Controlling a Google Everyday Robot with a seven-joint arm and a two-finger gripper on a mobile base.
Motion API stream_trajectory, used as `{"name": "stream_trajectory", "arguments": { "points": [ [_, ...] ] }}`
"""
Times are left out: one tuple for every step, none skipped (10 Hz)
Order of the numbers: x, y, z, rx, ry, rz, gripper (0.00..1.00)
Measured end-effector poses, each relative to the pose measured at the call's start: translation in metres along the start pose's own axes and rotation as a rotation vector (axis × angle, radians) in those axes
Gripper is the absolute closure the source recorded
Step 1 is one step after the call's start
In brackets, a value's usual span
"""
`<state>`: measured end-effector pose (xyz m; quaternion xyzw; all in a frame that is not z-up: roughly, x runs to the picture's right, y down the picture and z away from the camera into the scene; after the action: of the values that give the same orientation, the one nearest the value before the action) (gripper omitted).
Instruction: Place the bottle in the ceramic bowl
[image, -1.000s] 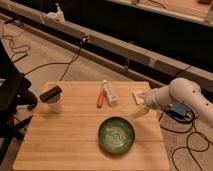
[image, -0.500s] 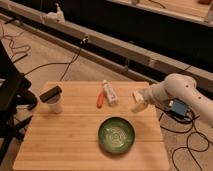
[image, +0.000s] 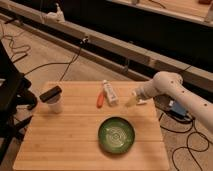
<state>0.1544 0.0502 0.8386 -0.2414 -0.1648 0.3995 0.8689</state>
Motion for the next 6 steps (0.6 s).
{"name": "stream_trajectory", "arguments": {
  "points": [
    [-0.016, 0.003, 0.014, -0.018, -0.026, 0.009, 0.22],
    [-0.032, 0.008, 0.028, -0.033, -0.052, 0.008, 0.22],
    [-0.049, 0.010, 0.039, -0.036, -0.088, 0.006, 0.22],
    [-0.064, 0.014, 0.045, -0.035, -0.123, -0.003, 0.22],
    [-0.071, 0.015, 0.048, -0.032, -0.142, -0.011, 0.22],
    [-0.072, 0.015, 0.048, -0.031, -0.144, -0.013, 0.22]
  ]
}}
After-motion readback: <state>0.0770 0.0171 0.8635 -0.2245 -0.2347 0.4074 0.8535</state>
